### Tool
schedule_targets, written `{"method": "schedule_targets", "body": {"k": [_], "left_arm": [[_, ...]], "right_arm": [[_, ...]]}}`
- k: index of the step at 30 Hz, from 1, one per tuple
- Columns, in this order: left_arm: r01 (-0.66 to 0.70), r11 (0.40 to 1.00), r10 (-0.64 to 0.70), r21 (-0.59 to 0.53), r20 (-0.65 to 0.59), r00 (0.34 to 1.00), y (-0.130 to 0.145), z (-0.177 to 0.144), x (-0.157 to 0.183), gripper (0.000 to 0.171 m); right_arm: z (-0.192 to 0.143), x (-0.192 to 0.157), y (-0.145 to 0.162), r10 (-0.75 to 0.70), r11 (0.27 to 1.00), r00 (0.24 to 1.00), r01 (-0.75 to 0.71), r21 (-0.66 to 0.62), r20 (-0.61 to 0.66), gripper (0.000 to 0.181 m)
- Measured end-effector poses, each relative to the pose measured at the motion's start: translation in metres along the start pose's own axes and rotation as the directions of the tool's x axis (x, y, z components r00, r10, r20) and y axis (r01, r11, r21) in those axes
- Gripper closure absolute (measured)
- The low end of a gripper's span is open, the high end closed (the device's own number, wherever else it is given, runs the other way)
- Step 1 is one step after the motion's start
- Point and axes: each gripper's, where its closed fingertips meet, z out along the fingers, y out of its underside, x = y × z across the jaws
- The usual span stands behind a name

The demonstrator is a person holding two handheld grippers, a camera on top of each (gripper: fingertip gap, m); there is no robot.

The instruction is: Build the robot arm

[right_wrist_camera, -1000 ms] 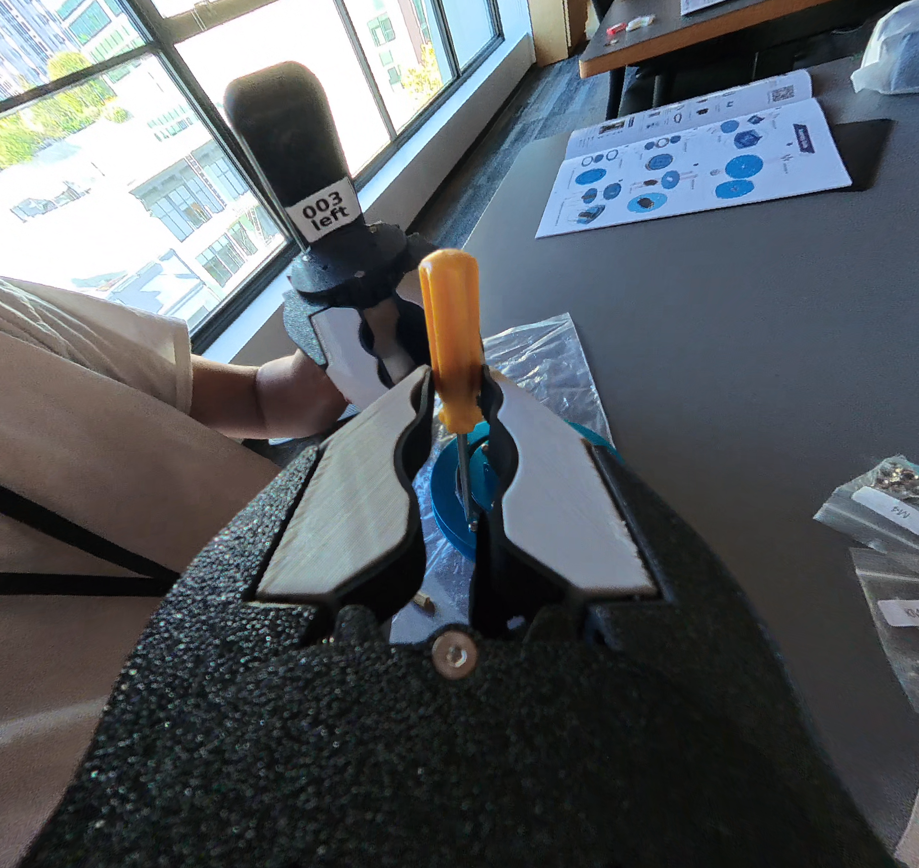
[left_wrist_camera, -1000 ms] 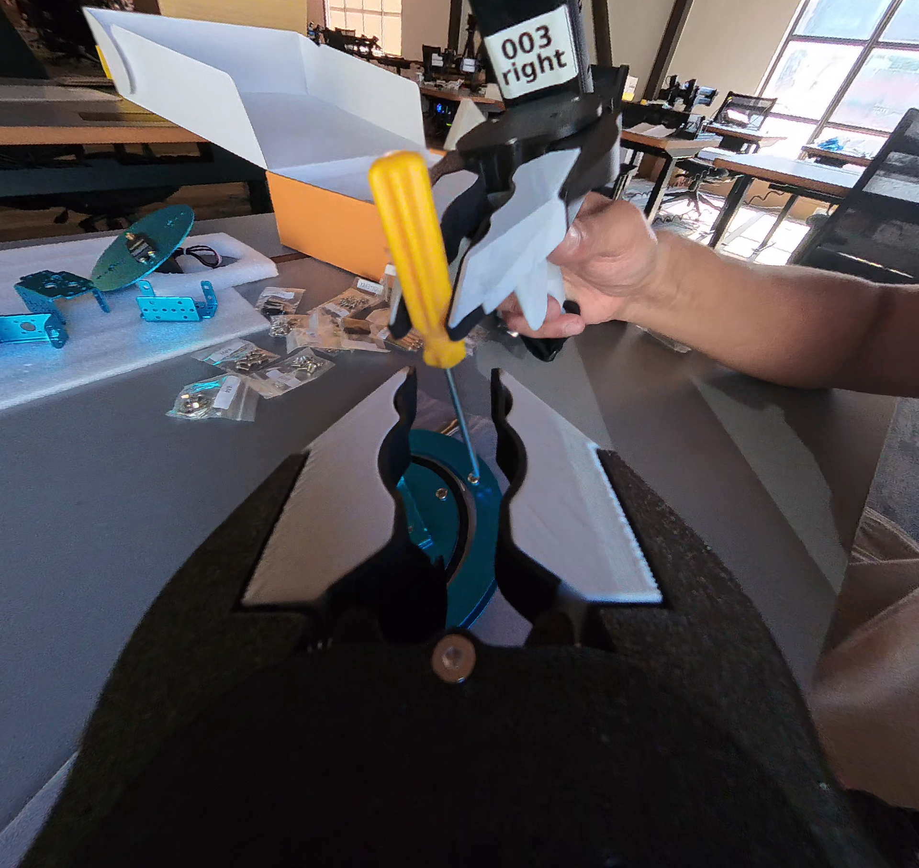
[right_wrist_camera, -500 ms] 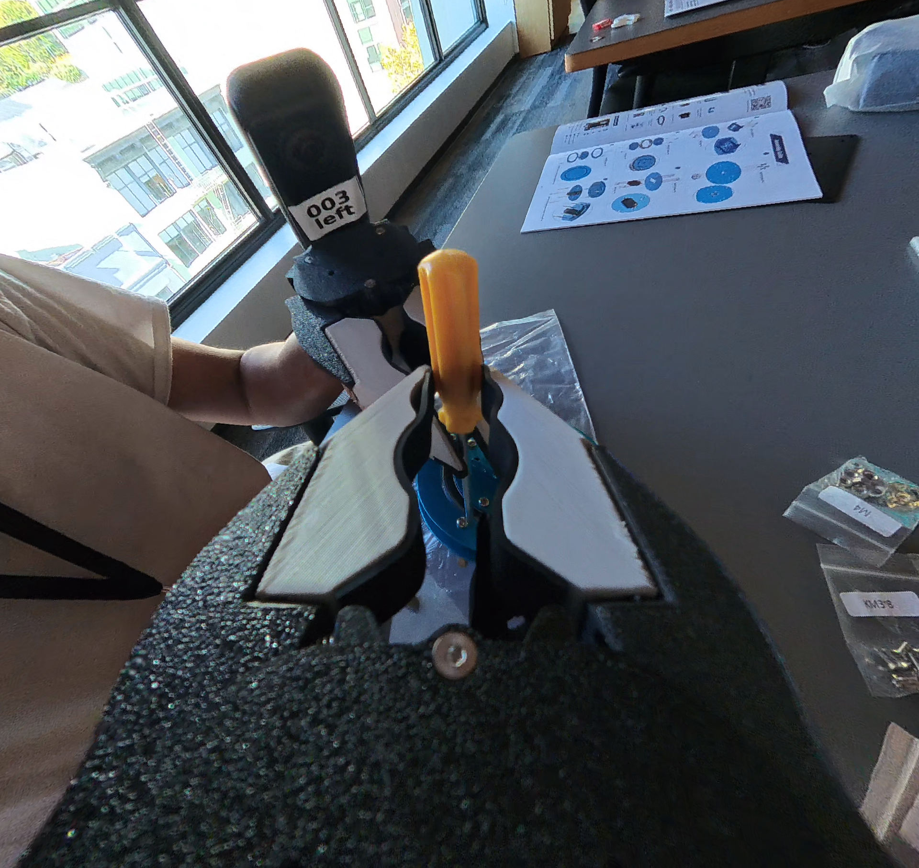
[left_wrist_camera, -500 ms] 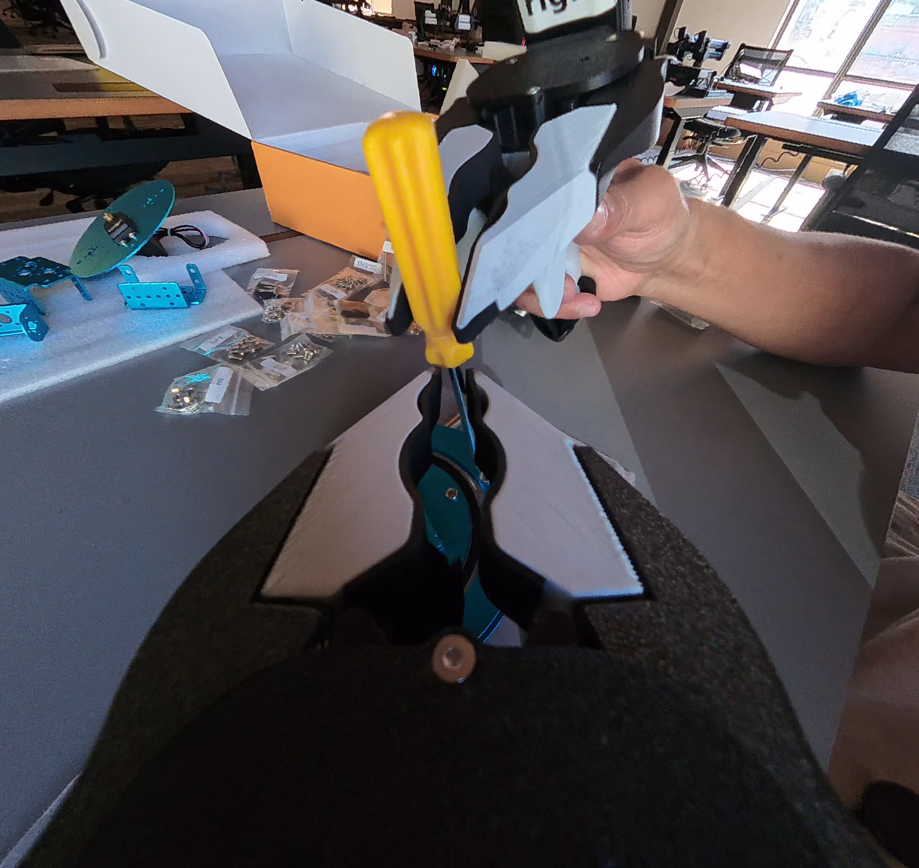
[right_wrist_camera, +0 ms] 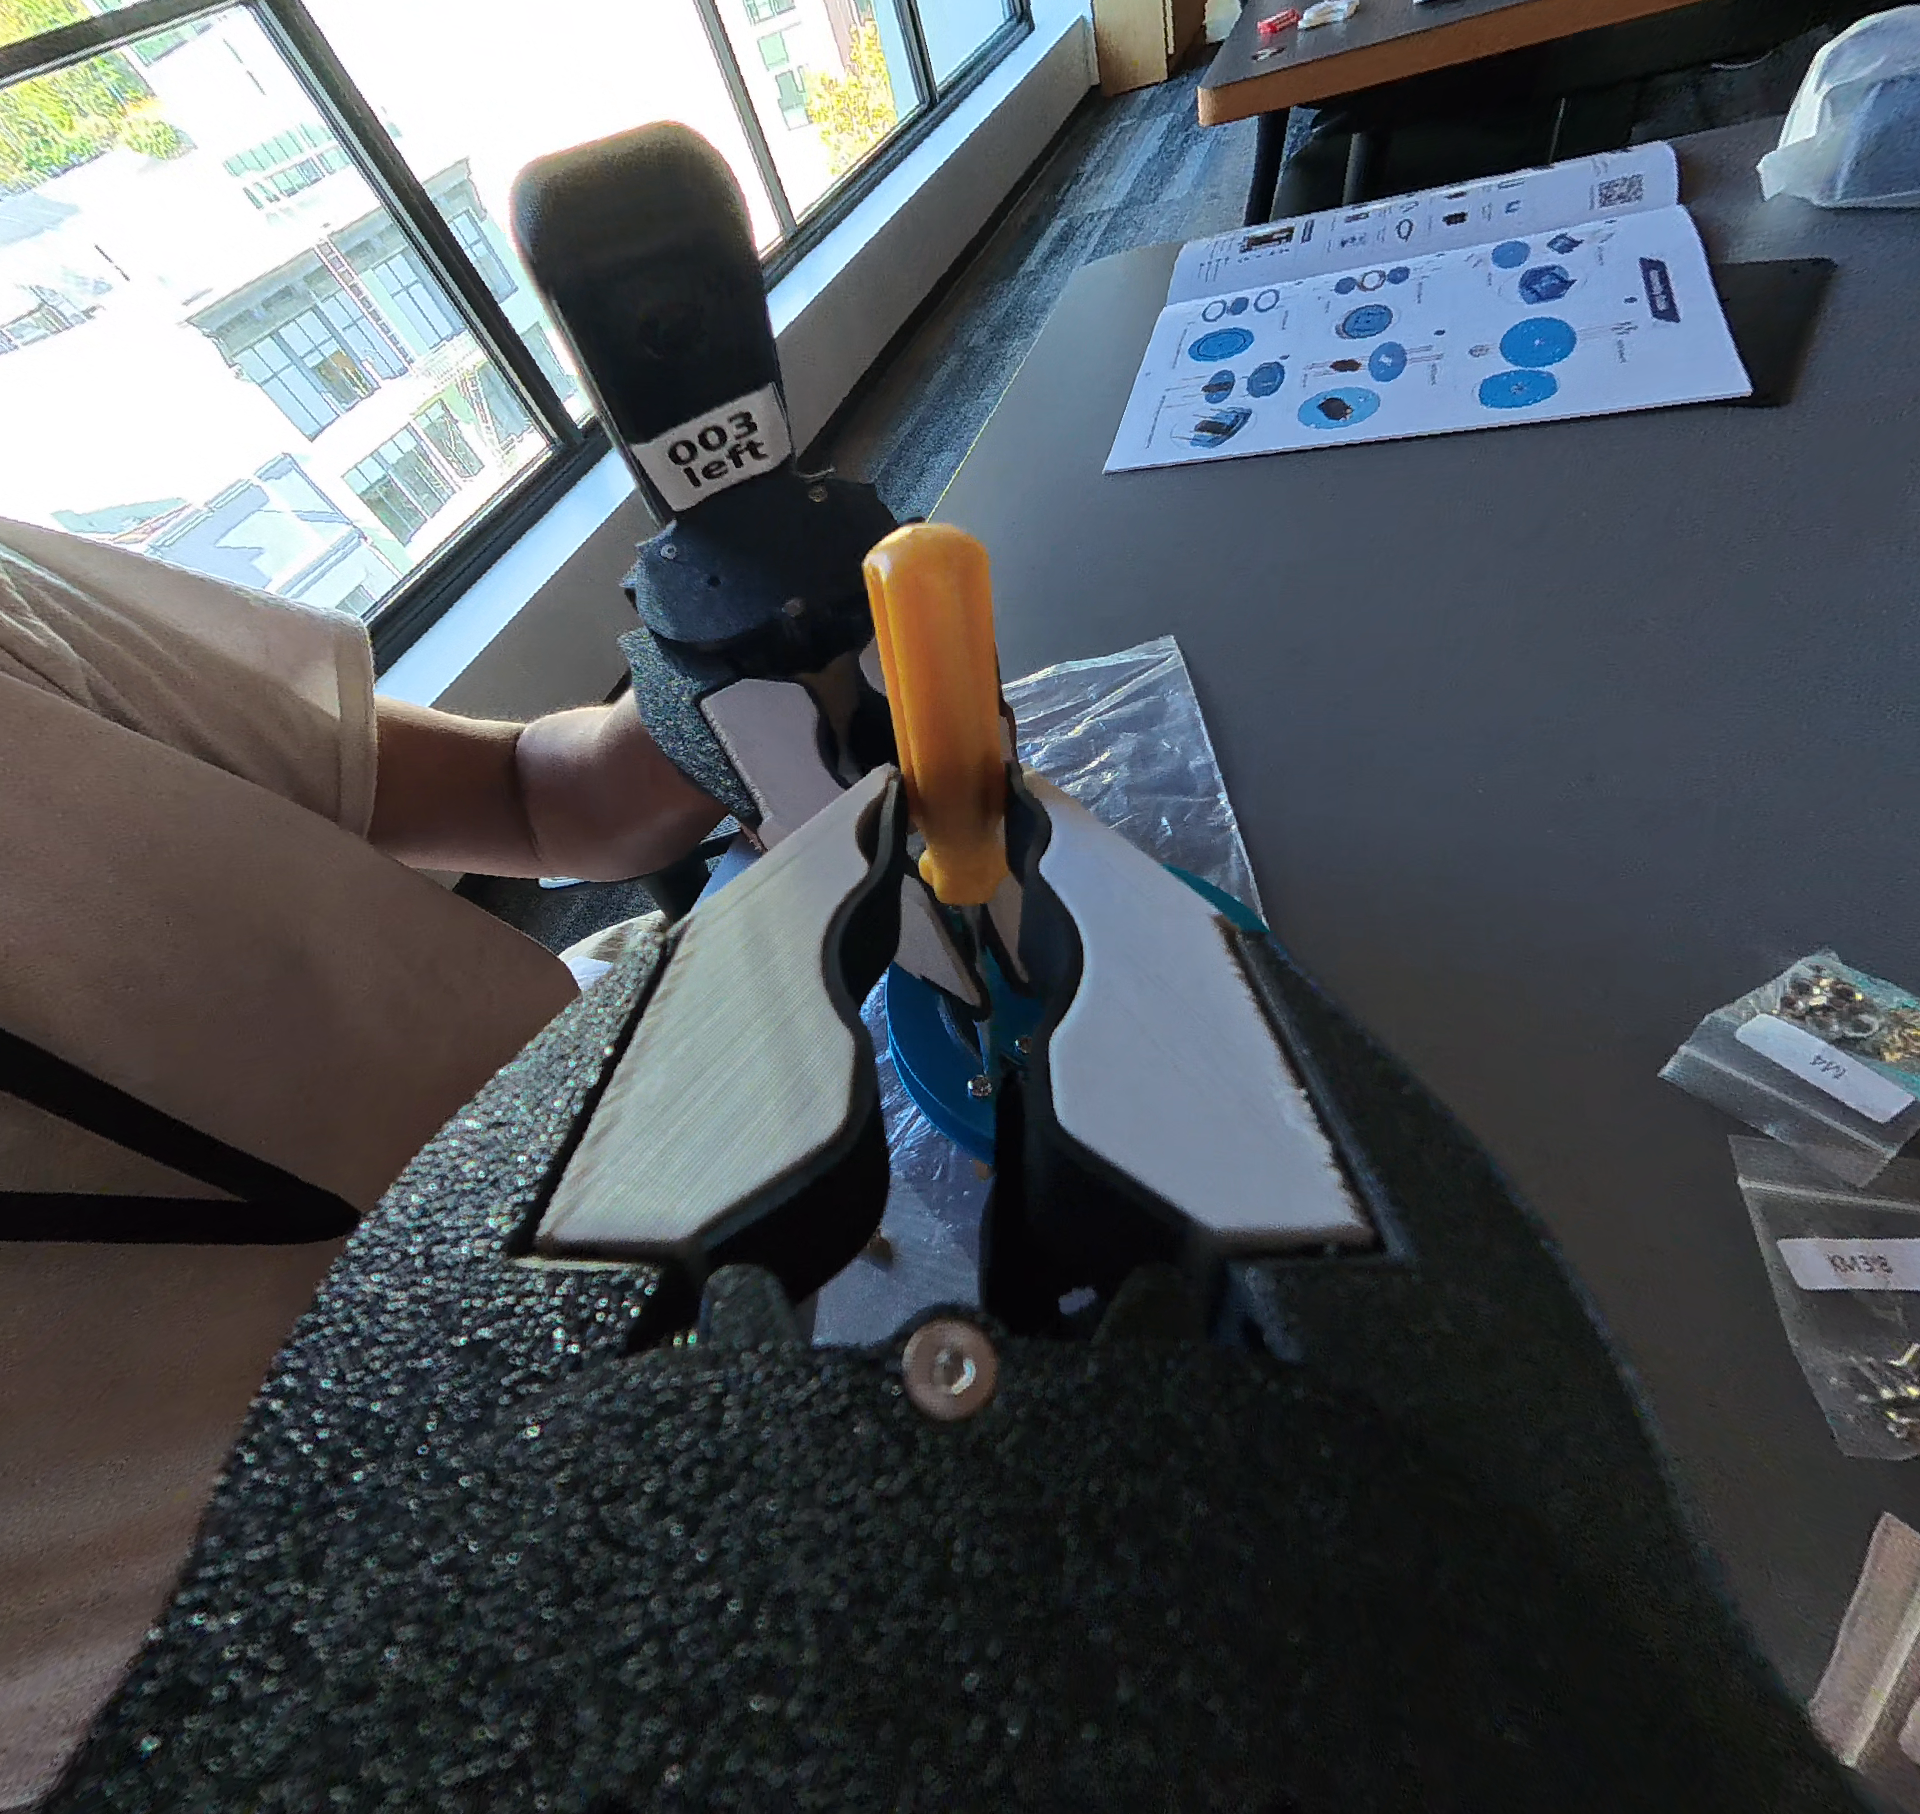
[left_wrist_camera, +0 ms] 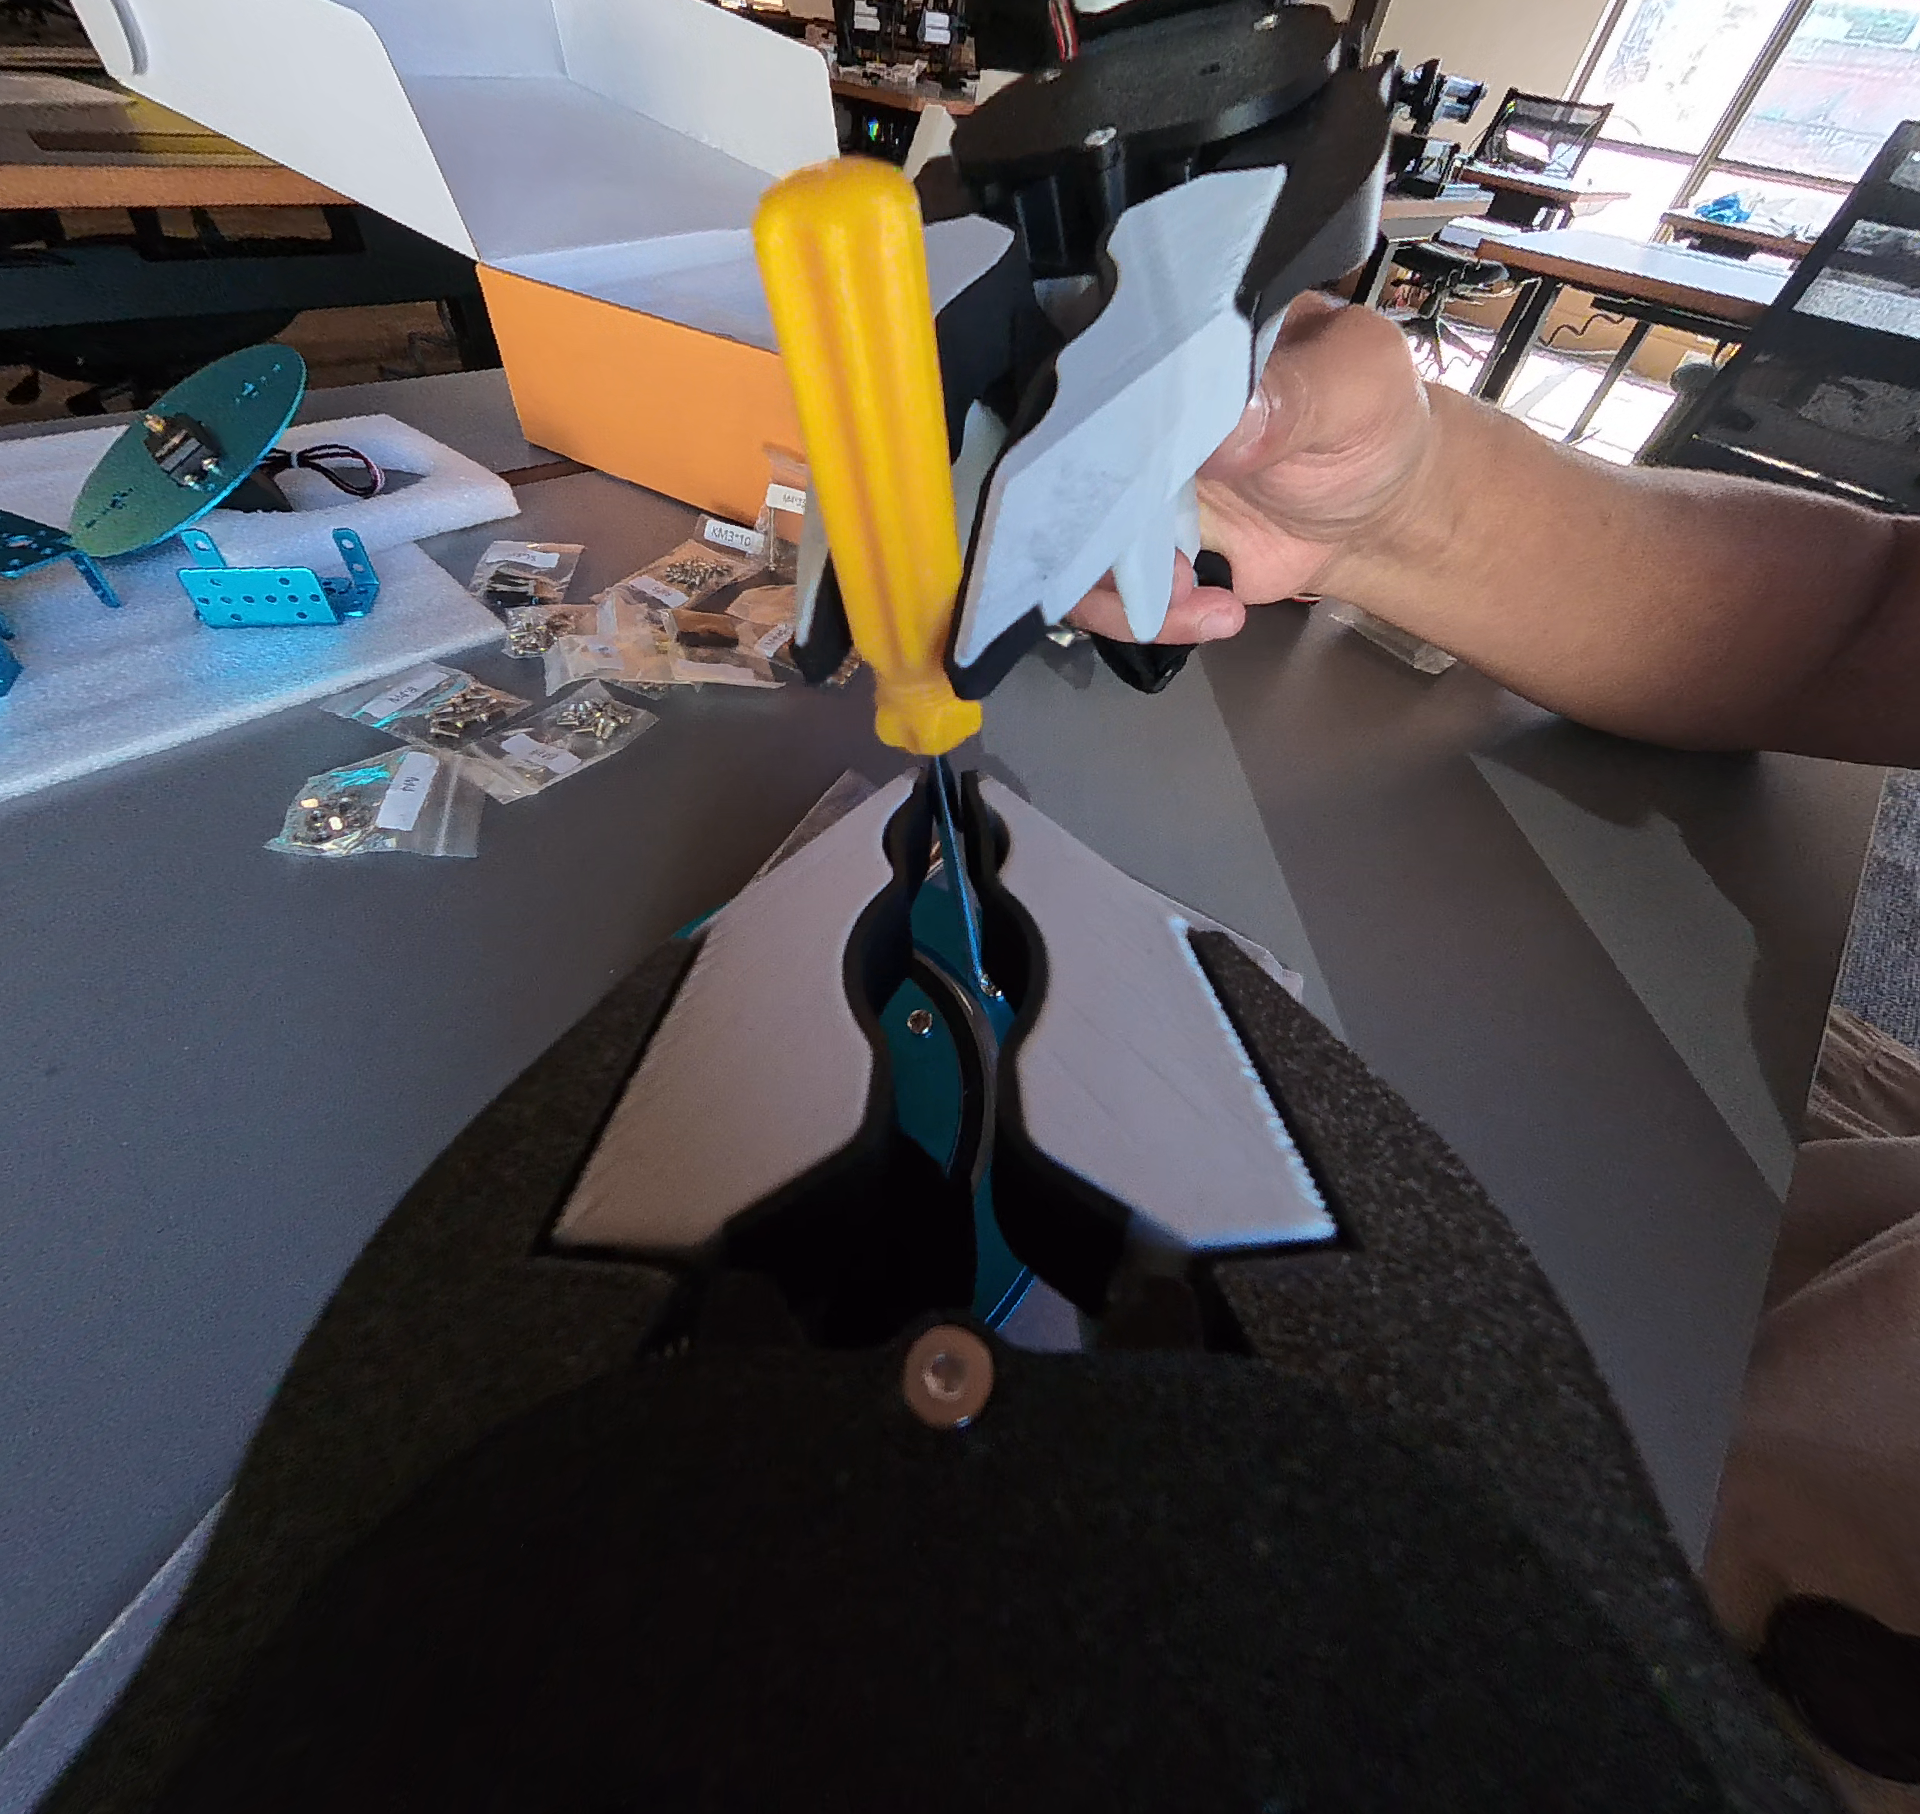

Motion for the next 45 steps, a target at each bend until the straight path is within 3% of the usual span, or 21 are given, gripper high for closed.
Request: {"method": "schedule_targets", "body": {"k": [31, 37, 39, 42, 45], "left_arm": [[0.049, 0.999, -0.049, 0.002, -0.042, 0.998, 0.002, 0.000, 0.004, 0.169], [0.040, 0.999, -0.040, -0.004, -0.059, 0.997, 0.001, -0.002, 0.004, 0.169], [0.034, 0.999, -0.034, -0.005, -0.061, 0.998, 0.001, -0.001, 0.004, 0.169], [0.020, 1.000, -0.021, -0.014, -0.070, 0.997, 0.001, 0.000, 0.006, 0.169], [-0.020, 0.999, 0.018, -0.025, -0.096, 0.995, 0.003, -0.001, 0.010, 0.169]], "right_arm": [[0.002, -0.001, 0.003, -0.003, 1.000, 1.000, 0.003, -0.024, 0.000, 0.164], [-0.011, -0.011, -0.024, -0.110, 0.994, 0.994, 0.110, -0.011, 0.009, 0.145], [-0.017, -0.009, -0.038, -0.204, 0.978, 0.979, 0.203, -0.050, -0.010, 0.137], [-0.017, -0.004, -0.045, -0.337, 0.918, 0.941, 0.336, -0.210, 0.028, 0.128], [-0.014, -0.003, -0.040, -0.286, 0.881, 0.949, 0.314, -0.355, 0.132, 0.133]]}}
